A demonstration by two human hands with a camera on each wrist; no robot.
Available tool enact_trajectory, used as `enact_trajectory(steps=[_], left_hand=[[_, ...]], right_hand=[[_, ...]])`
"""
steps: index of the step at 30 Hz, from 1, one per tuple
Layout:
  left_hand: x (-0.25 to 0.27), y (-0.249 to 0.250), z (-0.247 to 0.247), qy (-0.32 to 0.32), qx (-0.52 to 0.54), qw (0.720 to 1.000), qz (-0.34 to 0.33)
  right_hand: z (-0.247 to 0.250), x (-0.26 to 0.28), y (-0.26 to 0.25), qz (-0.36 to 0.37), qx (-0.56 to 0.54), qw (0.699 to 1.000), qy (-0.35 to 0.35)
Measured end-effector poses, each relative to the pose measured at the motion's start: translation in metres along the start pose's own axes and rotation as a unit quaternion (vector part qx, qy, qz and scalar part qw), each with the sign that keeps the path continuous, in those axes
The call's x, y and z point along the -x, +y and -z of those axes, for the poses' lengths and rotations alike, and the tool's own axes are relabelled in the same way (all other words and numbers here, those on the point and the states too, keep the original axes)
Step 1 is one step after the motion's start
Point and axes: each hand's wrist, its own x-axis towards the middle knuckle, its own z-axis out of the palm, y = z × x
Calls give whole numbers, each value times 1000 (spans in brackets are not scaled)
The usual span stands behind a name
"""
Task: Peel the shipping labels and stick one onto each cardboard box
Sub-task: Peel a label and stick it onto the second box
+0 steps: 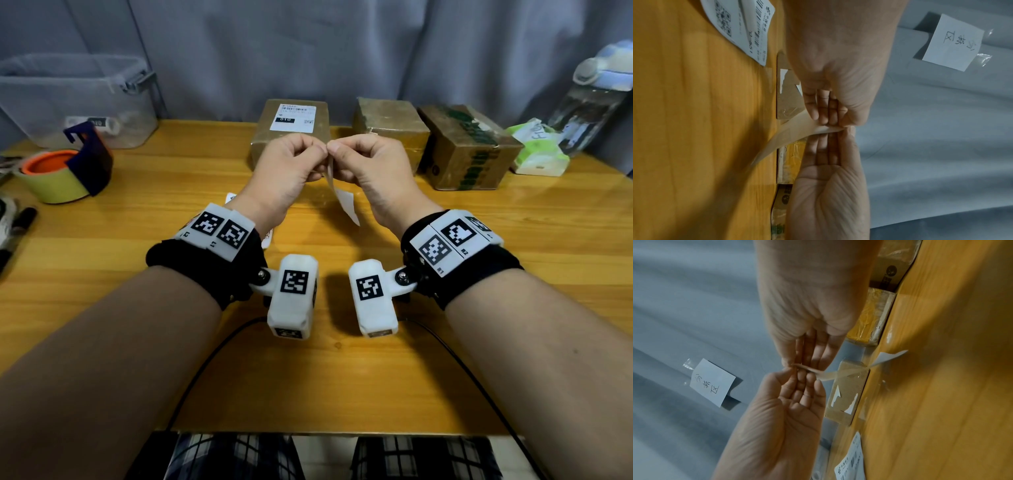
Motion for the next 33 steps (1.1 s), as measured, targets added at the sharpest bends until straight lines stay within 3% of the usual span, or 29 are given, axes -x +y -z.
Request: enact_trajectory(steps=[10,21,28,33], left_hand=[[0,-3,-3,4,-7,1000,1],[-2,-10,0,15,8,1000,20],[-4,-6,2,-13,50,998,38],[-2,-7,3,-36,54,997,34]], right_hand=[[-2,-4,4,-13,26,999,39],[-4,-3,6,-37,-22,997,66],[-1,-6,2,-18,43,999,22],[3,-1,-3,-22,31,999,-2]])
